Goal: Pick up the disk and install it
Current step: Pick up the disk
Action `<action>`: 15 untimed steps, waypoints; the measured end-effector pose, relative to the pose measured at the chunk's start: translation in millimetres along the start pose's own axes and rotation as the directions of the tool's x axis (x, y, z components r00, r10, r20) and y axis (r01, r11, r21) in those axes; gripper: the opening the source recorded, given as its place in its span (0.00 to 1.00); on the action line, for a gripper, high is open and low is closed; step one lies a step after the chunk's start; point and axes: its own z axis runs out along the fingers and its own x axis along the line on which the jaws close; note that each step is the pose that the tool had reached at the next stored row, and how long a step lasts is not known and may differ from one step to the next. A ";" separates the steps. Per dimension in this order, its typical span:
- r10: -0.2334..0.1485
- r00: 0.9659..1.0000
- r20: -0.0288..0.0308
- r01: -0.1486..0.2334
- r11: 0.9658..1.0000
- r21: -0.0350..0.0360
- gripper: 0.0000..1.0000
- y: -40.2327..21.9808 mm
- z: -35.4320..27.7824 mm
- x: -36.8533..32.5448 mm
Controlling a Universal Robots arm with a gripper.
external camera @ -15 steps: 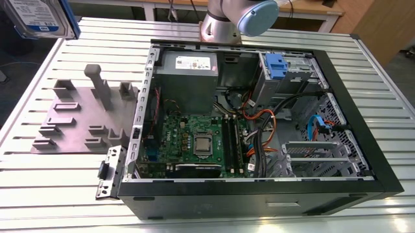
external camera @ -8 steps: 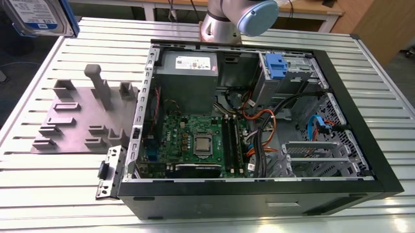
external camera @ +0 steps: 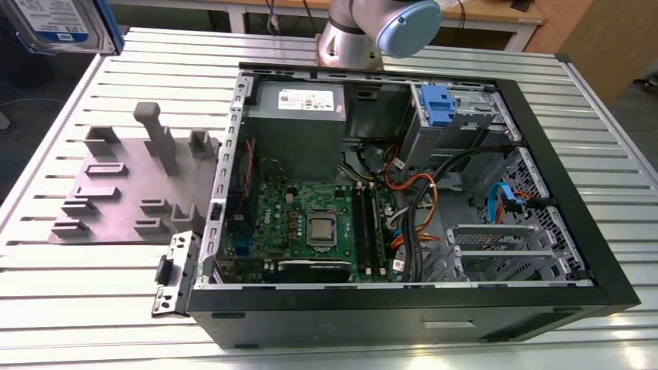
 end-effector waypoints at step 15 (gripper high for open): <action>0.000 1.000 0.000 0.000 1.000 0.000 0.37 0.5 -13.9 -0.7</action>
